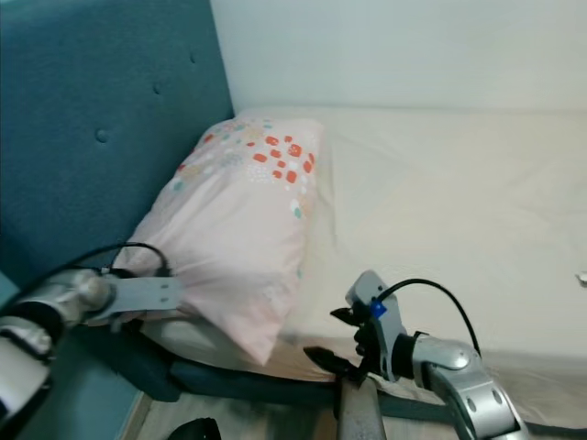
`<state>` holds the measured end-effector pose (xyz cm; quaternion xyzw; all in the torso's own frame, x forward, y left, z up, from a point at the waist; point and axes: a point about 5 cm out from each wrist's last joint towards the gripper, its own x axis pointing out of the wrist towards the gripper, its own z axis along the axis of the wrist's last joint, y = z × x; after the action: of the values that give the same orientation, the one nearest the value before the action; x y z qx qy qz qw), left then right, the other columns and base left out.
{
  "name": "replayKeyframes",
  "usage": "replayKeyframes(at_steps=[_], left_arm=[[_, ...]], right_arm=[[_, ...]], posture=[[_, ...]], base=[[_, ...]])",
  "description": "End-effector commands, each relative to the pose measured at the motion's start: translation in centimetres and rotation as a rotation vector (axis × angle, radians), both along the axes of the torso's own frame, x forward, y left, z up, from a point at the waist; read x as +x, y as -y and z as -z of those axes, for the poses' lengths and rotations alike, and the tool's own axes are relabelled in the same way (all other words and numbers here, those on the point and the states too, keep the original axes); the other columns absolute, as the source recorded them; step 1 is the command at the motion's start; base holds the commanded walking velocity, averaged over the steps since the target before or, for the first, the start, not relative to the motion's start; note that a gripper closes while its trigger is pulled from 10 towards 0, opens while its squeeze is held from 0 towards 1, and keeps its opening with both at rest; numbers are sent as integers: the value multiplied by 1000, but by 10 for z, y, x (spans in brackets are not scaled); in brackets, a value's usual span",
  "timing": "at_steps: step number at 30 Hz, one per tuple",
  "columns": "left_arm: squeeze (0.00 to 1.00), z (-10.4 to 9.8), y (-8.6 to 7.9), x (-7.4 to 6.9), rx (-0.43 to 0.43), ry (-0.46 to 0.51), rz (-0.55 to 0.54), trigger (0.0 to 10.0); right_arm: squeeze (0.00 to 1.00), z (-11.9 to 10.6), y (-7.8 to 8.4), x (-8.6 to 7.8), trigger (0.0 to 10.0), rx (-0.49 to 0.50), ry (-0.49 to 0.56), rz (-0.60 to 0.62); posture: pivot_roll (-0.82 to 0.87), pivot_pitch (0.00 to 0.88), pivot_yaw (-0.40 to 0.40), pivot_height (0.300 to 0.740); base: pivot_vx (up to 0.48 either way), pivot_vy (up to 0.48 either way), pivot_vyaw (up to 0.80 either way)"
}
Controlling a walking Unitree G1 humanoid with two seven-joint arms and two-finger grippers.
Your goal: Clean up the room
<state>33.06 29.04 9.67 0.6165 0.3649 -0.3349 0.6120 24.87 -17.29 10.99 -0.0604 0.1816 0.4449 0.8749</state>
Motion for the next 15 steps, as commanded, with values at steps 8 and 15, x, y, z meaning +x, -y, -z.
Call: replayKeyframes(at_steps=[8,15], left_arm=[[0,-83,60,-24,-819,-143,346,10000],[0,-149,96,-49,-1476,-50,616,10000]], right_arm=[[0,-39,9,23,10000,241,117,89],[0,-58,16,35,10000,383,176,127]], posture=[[-88,14,6,532],[-80,0,-11,556]], base=[[0,0,0],[0,0,0]])
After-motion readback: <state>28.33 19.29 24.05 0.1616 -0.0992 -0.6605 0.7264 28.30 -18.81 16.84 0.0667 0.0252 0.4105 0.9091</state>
